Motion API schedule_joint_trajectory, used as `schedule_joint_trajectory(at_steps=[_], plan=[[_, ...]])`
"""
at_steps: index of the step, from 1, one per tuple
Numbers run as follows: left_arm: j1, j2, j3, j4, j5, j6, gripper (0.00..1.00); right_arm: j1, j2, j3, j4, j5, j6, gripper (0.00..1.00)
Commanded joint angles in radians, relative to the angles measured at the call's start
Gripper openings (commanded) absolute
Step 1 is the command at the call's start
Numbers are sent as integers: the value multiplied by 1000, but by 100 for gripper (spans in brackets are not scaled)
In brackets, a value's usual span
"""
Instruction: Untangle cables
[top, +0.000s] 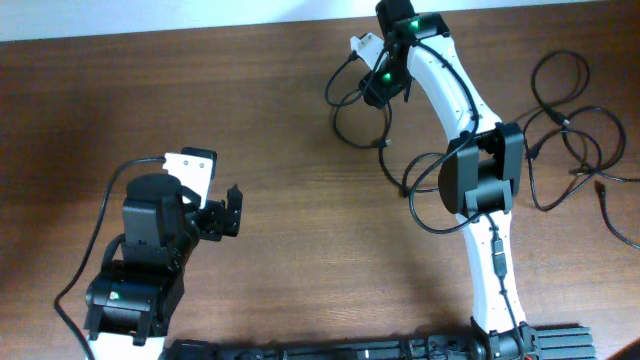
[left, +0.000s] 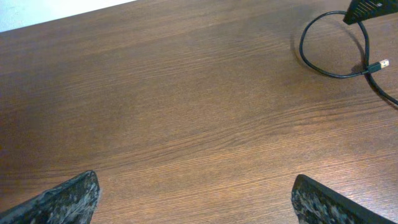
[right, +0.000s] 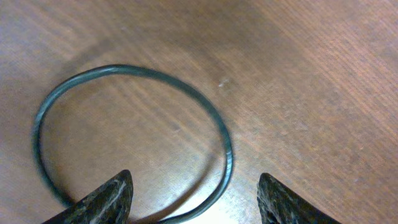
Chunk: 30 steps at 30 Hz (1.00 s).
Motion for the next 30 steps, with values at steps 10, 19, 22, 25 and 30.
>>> schedule_joint_trajectory(at_steps=[10, 19, 22, 25, 30], plan=[[4, -3, 3, 3, -11, 16, 99, -34, -7, -133, 111, 15, 65, 27], [4, -3, 3, 3, -11, 16, 99, -34, -10, -169, 119, 17, 78, 4], [4, -3, 3, 3, -11, 16, 99, -36, -49, -32, 89, 363, 172, 4], [4, -3, 3, 3, -11, 16, 99, -111, -66, 348, 169, 736, 359, 4], [4, -3, 3, 3, -11, 16, 99, -280, -65, 547, 126, 721, 604, 4]])
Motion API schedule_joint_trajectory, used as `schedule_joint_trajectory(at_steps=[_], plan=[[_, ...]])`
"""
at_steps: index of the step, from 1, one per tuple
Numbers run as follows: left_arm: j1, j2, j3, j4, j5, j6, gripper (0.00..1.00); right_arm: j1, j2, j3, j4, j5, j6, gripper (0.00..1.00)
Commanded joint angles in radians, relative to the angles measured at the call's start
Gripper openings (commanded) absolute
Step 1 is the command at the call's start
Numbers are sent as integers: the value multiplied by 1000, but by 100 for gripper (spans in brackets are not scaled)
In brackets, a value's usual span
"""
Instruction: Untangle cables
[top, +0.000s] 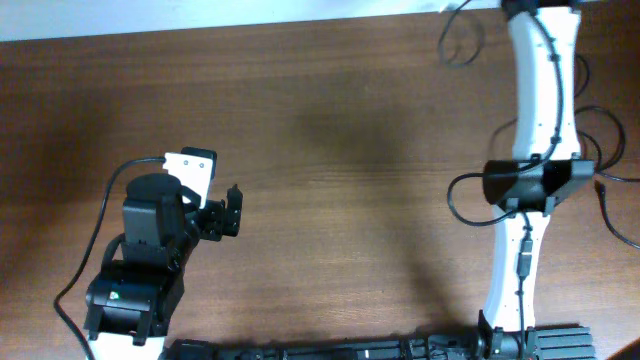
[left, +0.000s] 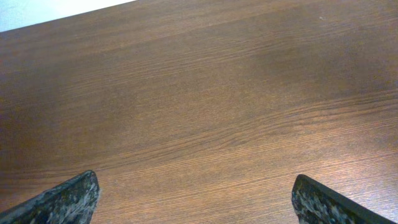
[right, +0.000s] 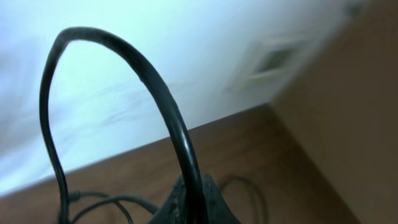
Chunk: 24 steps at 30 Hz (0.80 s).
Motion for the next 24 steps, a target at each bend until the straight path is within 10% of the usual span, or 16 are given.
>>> schedule_joint_trajectory(at_steps=[1, 9, 10, 11, 12, 24], plan=[[4, -3, 3, 2, -11, 16, 99, -37, -8, 6, -83, 3, 68, 4], [4, -3, 3, 2, -11, 16, 99, -140, 9, -45, -207, -288, 70, 4], [4, -3, 3, 2, -11, 16, 99, -140, 9, -46, -209, -288, 70, 16], [4, -3, 3, 2, -11, 16, 99, -140, 9, -47, -227, -292, 70, 86], [4, -3, 3, 2, -11, 16, 99, -140, 9, -47, -253, -292, 70, 99], [4, -3, 3, 2, -11, 16, 99, -109, -88, -107, -713, -737, 14, 99]])
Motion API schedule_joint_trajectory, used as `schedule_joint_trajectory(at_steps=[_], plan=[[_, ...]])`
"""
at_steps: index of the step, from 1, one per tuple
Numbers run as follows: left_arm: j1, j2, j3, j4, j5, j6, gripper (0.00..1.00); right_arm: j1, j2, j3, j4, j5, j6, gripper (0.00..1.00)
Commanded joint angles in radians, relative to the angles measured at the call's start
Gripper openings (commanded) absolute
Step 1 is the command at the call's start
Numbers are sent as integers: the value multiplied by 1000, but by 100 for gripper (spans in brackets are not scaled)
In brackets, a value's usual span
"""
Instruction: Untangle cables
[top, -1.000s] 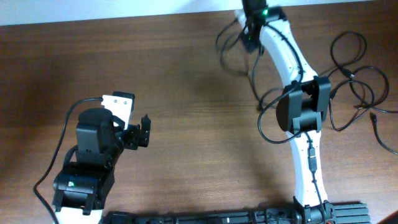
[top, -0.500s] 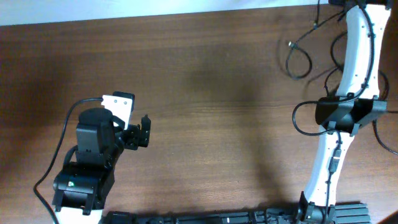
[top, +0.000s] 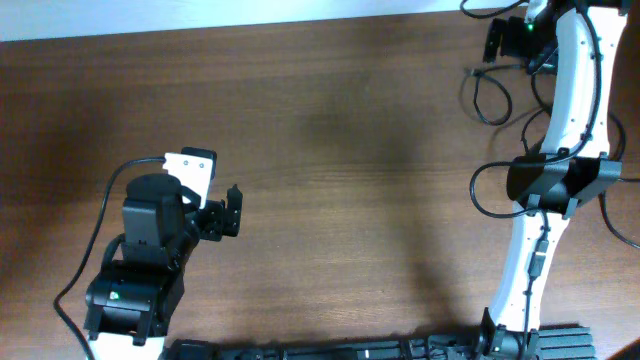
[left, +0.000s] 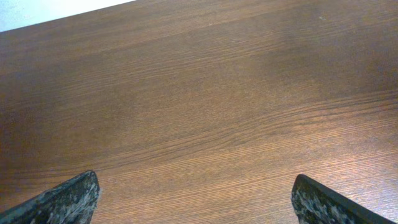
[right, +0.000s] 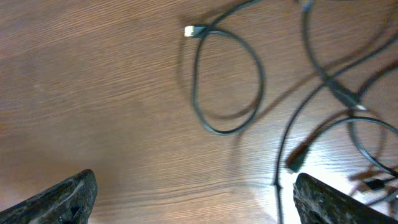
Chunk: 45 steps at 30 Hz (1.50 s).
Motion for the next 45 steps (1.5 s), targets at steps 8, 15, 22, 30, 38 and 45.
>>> schedule_joint_trajectory(at_steps=[8, 15, 22, 30, 38, 45], plan=[[4, -3, 3, 3, -11, 16, 99, 267, -753, -839, -6, -26, -8, 99], [4, -3, 3, 3, -11, 16, 99, 299, -750, -839, 13, -24, -7, 99], [4, -3, 3, 3, -11, 16, 99, 312, -805, -841, 87, -34, 98, 99], [4, -3, 3, 3, -11, 16, 99, 359, -1125, -953, 430, 154, 42, 99], [4, -3, 3, 3, -11, 16, 99, 357, -1505, -2038, 1305, 238, 43, 99], [4, -3, 3, 3, -11, 16, 99, 357, -1625, -2565, 1951, 236, 43, 99]])
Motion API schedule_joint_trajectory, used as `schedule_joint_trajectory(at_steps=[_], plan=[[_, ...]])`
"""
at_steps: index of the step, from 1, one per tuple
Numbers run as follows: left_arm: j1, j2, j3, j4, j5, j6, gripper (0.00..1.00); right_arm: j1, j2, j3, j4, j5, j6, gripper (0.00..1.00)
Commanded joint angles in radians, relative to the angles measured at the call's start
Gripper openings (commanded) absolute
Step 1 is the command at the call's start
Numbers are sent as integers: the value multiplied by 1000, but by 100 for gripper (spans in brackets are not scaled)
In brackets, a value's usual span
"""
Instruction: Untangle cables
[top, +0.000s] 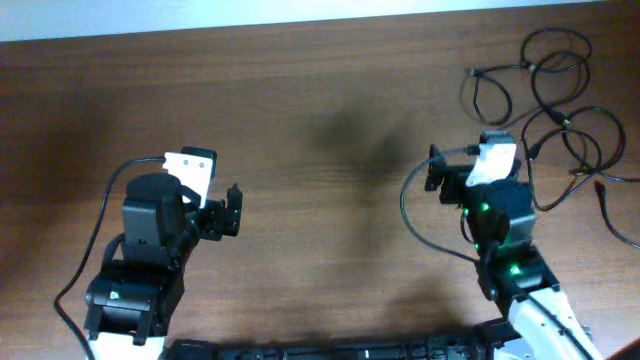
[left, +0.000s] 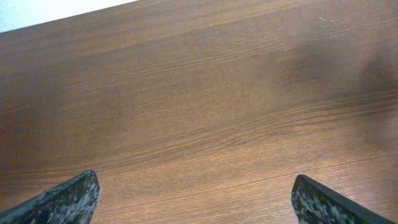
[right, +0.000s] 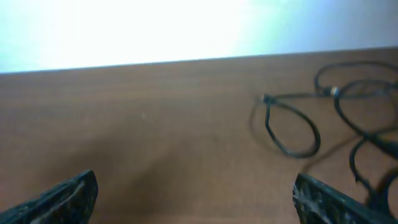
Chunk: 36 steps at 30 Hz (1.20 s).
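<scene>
Black cables lie at the table's back right. One small loop (top: 490, 97) with a plug end sits left of the tangle (top: 572, 120) of larger loops, running on towards it. The right wrist view shows the small loop (right: 290, 129) ahead and the tangle (right: 367, 99) at right. My right gripper (top: 437, 172) (right: 199, 205) is open and empty, back from the cables over bare wood. Also open and empty, my left gripper (top: 232, 207) (left: 199, 202) rests at the left, far from any cable.
The brown wooden table (top: 320, 120) meets a pale wall along its far edge. A thin black lead (top: 420, 222) curls beside the right arm's body. A black rail (top: 350, 350) runs along the front edge.
My right arm was stretched to the back right, gripper open above the small loop. It is now drawn back towards the front right, still open. The cables and left arm are unchanged.
First my right gripper stood open around a cable loop at the back centre. Then it was shut on that cable, held up at the far back right. Then it was open above the loop lying beside the tangle. Now it is withdrawn. The left arm never moved.
</scene>
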Motion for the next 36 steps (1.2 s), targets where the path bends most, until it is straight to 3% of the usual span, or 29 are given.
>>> schedule_joint_trajectory(at_steps=[1, 4, 8, 14, 20, 24, 28, 31, 36], plan=[[4, -3, 2, 2, -11, 16, 99, 3, -60, -177, 162, 8, 1, 99], [4, -3, 2, 3, -11, 16, 99, 3, -154, -361, 319, 8, 2, 99], [4, -3, 2, 2, -11, 16, 99, 3, -287, -376, 186, 8, 4, 99], [4, -3, 2, 3, -11, 16, 99, 3, -616, -376, -223, 8, 4, 99], [4, -3, 2, 2, -11, 16, 99, -30, -848, -376, -251, 13, -8, 99], [4, -3, 2, 2, -11, 16, 99, -125, -870, -376, -251, 11, -8, 99], [4, -3, 2, 2, -11, 16, 99, -131, -870, -376, -251, 8, -8, 99], [4, -3, 2, 3, -11, 16, 99, -133, -870, -376, -259, -78, -158, 99], [4, -3, 2, 2, -11, 16, 99, -133, -870, -376, -259, -78, -158, 99]])
